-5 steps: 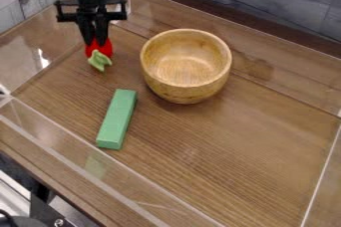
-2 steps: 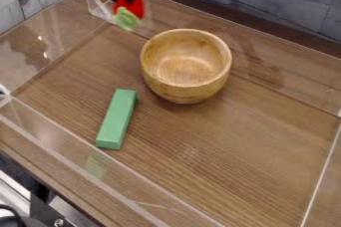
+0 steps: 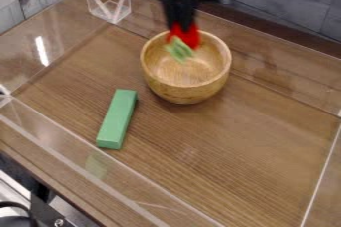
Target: Move the red fruit to the right
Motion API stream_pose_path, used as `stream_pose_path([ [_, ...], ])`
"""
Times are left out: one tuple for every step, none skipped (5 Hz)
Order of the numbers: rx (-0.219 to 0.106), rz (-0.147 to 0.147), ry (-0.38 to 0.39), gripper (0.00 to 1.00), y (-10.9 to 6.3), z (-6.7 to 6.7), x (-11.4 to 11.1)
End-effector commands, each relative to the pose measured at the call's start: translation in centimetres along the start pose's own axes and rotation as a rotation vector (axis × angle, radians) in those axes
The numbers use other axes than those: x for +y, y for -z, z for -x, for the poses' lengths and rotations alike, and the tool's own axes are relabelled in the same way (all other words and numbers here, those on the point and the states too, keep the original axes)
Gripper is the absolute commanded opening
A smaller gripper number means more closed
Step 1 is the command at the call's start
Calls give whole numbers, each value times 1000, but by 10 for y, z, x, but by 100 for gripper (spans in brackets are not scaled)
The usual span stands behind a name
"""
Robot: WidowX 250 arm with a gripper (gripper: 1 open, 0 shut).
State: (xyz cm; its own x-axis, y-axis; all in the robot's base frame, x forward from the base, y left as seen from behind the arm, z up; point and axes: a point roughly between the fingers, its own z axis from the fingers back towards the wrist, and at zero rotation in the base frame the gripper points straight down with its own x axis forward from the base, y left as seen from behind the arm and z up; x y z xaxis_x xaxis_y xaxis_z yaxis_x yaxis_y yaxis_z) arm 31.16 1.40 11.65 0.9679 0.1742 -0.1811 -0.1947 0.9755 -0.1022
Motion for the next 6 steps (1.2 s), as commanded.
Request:
stream_pose_path([
  [-64, -25, 27, 0, 6, 1, -34],
  [-51, -26, -10, 0, 20, 8, -52],
  [-58, -14, -77, 0, 23, 8, -52],
  [-69, -7, -122, 0, 43, 7, -51],
  [-90, 30, -148, 0, 64, 6, -50],
  [-95, 48, -104, 0, 71, 7, -37],
])
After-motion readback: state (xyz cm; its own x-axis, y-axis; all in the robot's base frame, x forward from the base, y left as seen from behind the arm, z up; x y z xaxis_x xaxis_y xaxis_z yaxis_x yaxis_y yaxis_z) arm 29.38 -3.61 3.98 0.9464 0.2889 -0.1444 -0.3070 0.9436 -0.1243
